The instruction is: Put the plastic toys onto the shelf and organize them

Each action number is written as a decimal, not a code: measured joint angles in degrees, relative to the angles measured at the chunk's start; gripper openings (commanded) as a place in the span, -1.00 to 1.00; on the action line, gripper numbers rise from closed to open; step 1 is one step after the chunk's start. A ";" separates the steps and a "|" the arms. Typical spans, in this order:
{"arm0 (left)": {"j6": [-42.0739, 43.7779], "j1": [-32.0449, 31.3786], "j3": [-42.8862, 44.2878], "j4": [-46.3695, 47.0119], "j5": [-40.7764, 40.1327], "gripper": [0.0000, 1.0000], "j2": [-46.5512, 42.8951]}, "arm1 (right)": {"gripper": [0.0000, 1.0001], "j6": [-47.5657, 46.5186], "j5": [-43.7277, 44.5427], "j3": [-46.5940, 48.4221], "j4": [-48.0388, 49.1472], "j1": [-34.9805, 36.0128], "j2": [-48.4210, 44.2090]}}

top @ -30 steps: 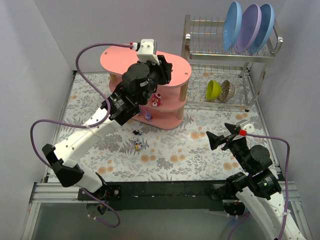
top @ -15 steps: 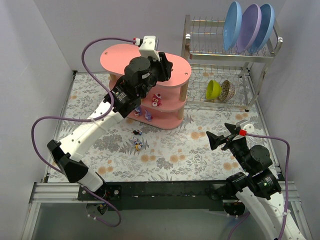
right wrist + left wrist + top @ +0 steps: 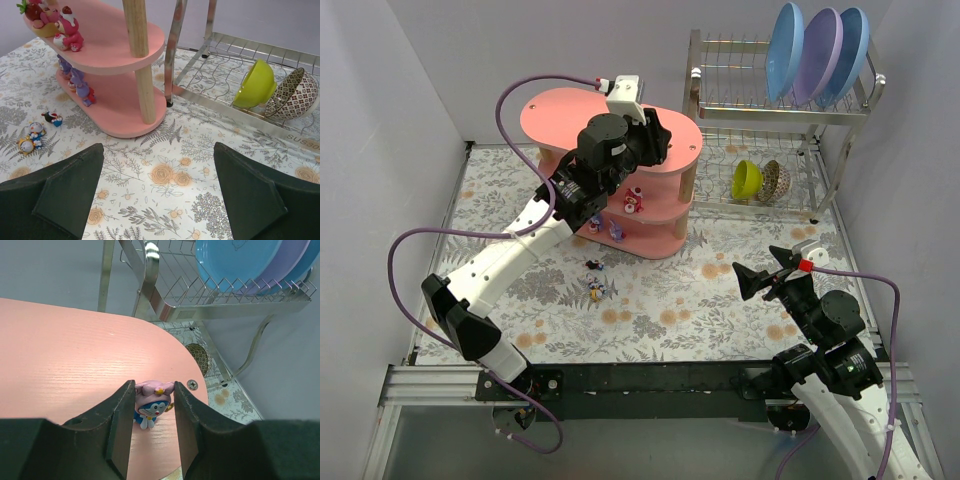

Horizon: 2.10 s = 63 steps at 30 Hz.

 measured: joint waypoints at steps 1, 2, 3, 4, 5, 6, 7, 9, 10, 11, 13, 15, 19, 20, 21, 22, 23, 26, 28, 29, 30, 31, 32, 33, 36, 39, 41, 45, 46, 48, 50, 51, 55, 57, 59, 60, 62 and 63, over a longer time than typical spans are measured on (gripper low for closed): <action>0.00 0.00 0.00 0.00 0.00 -0.69 0.02 | 0.96 0.00 0.00 0.00 0.02 0.00 0.00; -0.02 0.00 0.00 -0.02 0.00 -0.69 0.04 | 0.96 0.00 -0.04 0.00 0.02 0.00 0.00; -0.02 0.00 0.00 -0.02 0.00 -0.69 0.07 | 0.96 0.00 -0.11 0.00 0.02 0.00 0.00; -0.02 0.00 0.00 -0.02 0.00 -0.68 0.11 | 0.96 0.00 -0.13 0.00 0.02 0.00 0.00; -0.02 0.00 0.00 -0.02 0.00 -0.67 0.15 | 0.96 0.00 -0.13 0.00 0.04 0.00 0.00; -0.02 0.00 0.00 0.02 0.00 -0.67 0.22 | 0.96 0.00 -0.13 -0.02 0.04 0.00 0.00; -0.02 0.00 0.00 0.11 0.00 -0.66 0.26 | 0.96 0.00 -0.13 -0.09 0.15 0.00 0.00; 0.00 0.00 0.00 0.13 0.00 -0.64 0.28 | 0.96 0.00 -0.13 -0.37 0.17 0.00 -0.15; 0.00 0.00 0.00 0.13 0.00 -0.63 0.28 | 0.96 0.00 -0.13 -0.50 0.20 0.00 -0.17; 0.02 0.00 0.00 0.13 0.00 -0.62 0.31 | 0.96 0.00 -0.15 -0.66 0.17 0.00 -0.20; 0.02 0.00 0.00 0.15 0.00 -0.60 0.33 | 0.96 0.00 -0.15 -0.85 0.17 0.00 -0.22; 0.04 0.00 0.00 0.15 -0.02 -0.57 0.35 | 0.96 0.00 -0.15 -0.90 0.17 0.00 -0.22; 0.11 0.00 0.00 0.17 -0.04 -0.46 0.35 | 0.96 0.00 -0.15 -0.90 0.17 0.00 -0.22; 0.15 0.00 0.00 0.17 -0.04 -0.44 0.35 | 0.96 0.00 -0.13 -0.92 0.17 0.00 -0.22; 0.20 0.00 -0.02 0.17 -0.04 -0.42 0.35 | 0.96 0.00 -0.13 -0.92 0.17 0.00 -0.22; 0.24 0.00 -0.02 0.17 -0.04 -0.36 0.35 | 0.96 0.00 -0.13 -0.92 0.17 0.00 -0.22; 0.24 0.00 -0.02 0.20 -0.04 -0.33 0.35 | 0.96 0.00 -0.15 -0.92 0.17 0.00 -0.22; 0.24 0.00 -0.11 0.37 -0.02 -0.21 0.35 | 0.96 0.00 -0.13 -0.92 0.17 0.00 -0.22; 0.26 0.02 -0.17 0.35 0.02 -0.12 0.35 | 0.96 0.00 -0.15 -0.92 0.20 0.00 -0.22; 0.31 0.00 -0.37 0.33 0.07 -0.08 0.35 | 0.96 0.00 -0.15 -0.92 0.17 0.00 -0.22; 0.37 0.00 -0.63 0.24 0.15 -0.06 0.35 | 0.96 0.00 -0.15 -0.92 0.20 0.00 -0.22; 0.44 0.00 -0.94 0.11 0.22 -0.03 0.35 | 0.96 0.00 -0.15 -0.92 0.17 0.00 -0.22; 0.44 0.00 -1.29 0.07 0.31 0.02 0.35 | 0.96 0.00 -0.15 -0.92 0.17 0.00 -0.22; 0.44 0.00 -1.66 0.07 0.39 0.04 0.33 | 0.96 0.00 -0.15 -0.92 0.20 0.00 -0.22; 0.50 0.00 -2.25 0.04 0.59 0.22 0.31 | 0.96 0.00 -0.15 -0.92 0.17 0.00 -0.22; 0.50 0.00 -2.38 0.09 0.68 0.32 0.24 | 0.96 0.00 -0.15 -0.92 0.20 0.00 -0.22; 0.55 0.00 -2.38 0.11 0.74 0.46 0.11 | 0.96 -0.02 -0.15 -0.92 0.20 0.00 -0.22; 0.63 0.00 -2.38 0.09 0.85 0.69 -0.98 | 0.96 0.00 -0.15 -0.92 0.20 0.00 -0.22; 0.68 0.02 -2.40 0.11 0.87 0.77 -1.49 | 0.96 0.00 -0.15 -0.92 0.20 0.00 -0.22; 0.59 0.00 -2.78 0.07 0.98 0.88 -3.13 | 0.96 0.00 -0.17 -0.92 0.20 0.00 -0.22; 0.17 0.00 -3.93 0.04 0.96 0.93 -5.77 | 0.96 0.00 -0.15 -0.92 0.20 0.00 -0.22; -0.13 0.00 -4.79 -0.11 0.94 0.96 -7.32 | 0.96 0.00 -0.15 -0.92 0.20 0.00 -0.22; -2.27 0.00 -10.01 -1.99 0.20 0.96 -15.17 | 0.96 -0.02 -0.17 -0.92 0.20 0.00 -0.22; -3.76 0.00 -13.35 -2.84 -0.61 0.96 -19.65 | 0.96 -0.02 -0.17 -0.92 0.20 0.00 -0.22; -5.51 0.02 -17.03 -4.61 -1.88 0.96 -24.15 | 0.96 0.00 -0.17 -0.92 0.20 0.00 -0.22; -6.43 0.00 -18.82 -5.70 -2.51 0.96 -26.32 | 0.96 -0.02 -0.17 -0.92 0.20 0.00 -0.22; -8.44 0.02 -22.27 -8.20 -4.02 0.97 -30.01 | 0.96 -0.02 -0.17 -0.92 0.20 0.00 -0.22; -9.51 0.00 -24.00 -9.55 -4.87 0.96 -31.58 | 0.96 -0.02 -0.17 -0.92 0.20 0.00 -0.22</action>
